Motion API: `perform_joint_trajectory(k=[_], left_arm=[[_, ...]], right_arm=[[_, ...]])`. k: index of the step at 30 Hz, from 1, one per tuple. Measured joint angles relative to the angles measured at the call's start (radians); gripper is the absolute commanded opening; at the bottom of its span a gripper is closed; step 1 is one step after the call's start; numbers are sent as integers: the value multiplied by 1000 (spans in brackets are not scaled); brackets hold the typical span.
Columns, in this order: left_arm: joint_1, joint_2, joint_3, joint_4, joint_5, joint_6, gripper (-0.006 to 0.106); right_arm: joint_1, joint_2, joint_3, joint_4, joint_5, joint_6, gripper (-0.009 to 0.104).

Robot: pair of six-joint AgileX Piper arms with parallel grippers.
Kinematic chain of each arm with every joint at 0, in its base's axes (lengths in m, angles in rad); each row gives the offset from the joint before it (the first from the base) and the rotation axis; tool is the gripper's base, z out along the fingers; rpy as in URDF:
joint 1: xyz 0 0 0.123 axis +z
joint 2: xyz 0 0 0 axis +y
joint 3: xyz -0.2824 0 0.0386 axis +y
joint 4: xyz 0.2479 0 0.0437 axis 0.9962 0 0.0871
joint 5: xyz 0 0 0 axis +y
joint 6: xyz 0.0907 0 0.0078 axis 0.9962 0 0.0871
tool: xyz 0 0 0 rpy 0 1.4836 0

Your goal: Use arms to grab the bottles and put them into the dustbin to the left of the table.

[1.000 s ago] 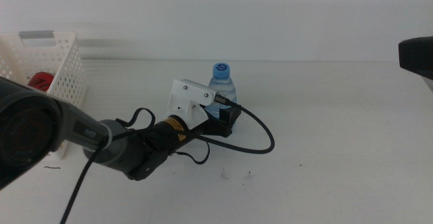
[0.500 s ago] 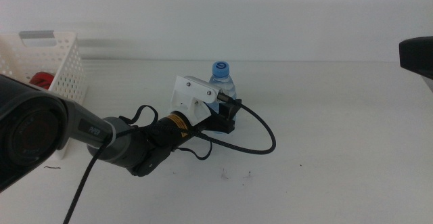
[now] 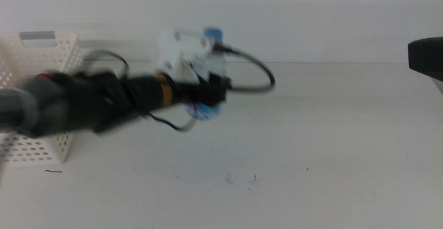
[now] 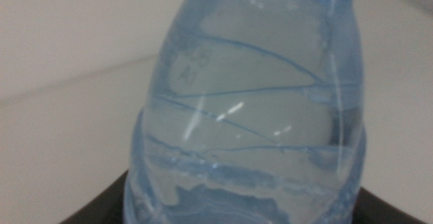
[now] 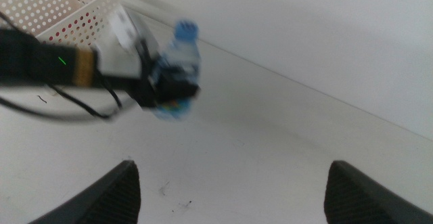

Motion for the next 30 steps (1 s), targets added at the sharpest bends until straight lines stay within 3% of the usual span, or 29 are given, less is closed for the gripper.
perform_joint_trajectory(k=[2,4,7,9,14,17,23,30], left_arm=[[0,-99,-25,166,182,-146,28],[5,-170,-41,254,325,-227,26],[47,-249,-54,234,428,-212,22],[82,-271,-64,115,469,-117,20],[167,-278,-95,-309,606,349,15],[191,-278,-125,-505,664,561,14],[269,-266,-252,-796,837,892,14],[484,-130,-524,-934,1197,1135,14]], right_arm=[[0,0,0,0,0,0,82],[0,0,0,0,0,0,82],[0,0,0,0,0,2,82],[0,0,0,0,0,2,82],[0,0,0,0,0,4,82],[0,0,0,0,0,4,82],[0,0,0,0,0,4,82],[0,0,0,0,0,4,82]])
